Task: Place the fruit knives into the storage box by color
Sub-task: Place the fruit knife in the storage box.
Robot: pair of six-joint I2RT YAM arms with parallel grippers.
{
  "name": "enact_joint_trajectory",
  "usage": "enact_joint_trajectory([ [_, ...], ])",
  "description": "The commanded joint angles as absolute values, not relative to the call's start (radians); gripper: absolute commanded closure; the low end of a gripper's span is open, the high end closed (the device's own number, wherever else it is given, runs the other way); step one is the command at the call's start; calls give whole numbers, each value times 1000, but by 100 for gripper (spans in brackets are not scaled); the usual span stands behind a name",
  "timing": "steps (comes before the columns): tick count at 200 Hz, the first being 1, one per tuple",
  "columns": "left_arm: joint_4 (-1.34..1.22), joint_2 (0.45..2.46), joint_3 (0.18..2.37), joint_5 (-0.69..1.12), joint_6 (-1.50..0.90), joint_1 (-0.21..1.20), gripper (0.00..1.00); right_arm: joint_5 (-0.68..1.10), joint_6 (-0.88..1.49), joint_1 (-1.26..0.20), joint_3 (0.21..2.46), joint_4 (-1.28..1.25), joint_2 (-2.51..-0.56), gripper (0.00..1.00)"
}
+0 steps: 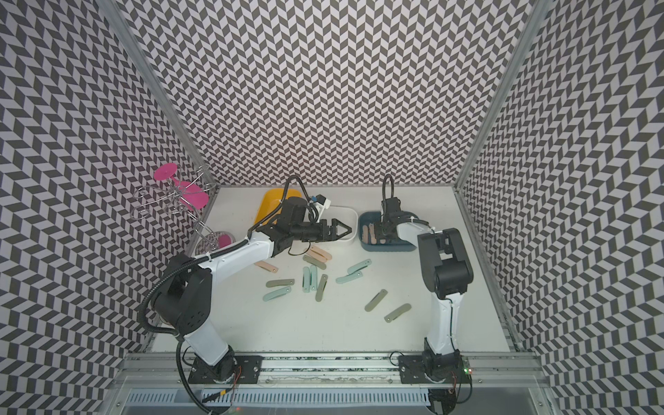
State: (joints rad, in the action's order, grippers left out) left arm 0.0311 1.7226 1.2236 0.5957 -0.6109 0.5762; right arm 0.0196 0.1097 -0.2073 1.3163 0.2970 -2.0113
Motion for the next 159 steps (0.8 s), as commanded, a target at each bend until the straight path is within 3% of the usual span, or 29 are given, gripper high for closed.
enact_joint_trajectory([
  [1,31,1723,1244,593,-602,578,0,19,112,-197,1354,286,-1984,60],
  [96,30,1485,985,504,-608,571,0,175,156,-232,1252,304,-1712,47],
  [159,36,1303,761,497,-612,485,0,108,205,-499,1144,286,-1621,36],
])
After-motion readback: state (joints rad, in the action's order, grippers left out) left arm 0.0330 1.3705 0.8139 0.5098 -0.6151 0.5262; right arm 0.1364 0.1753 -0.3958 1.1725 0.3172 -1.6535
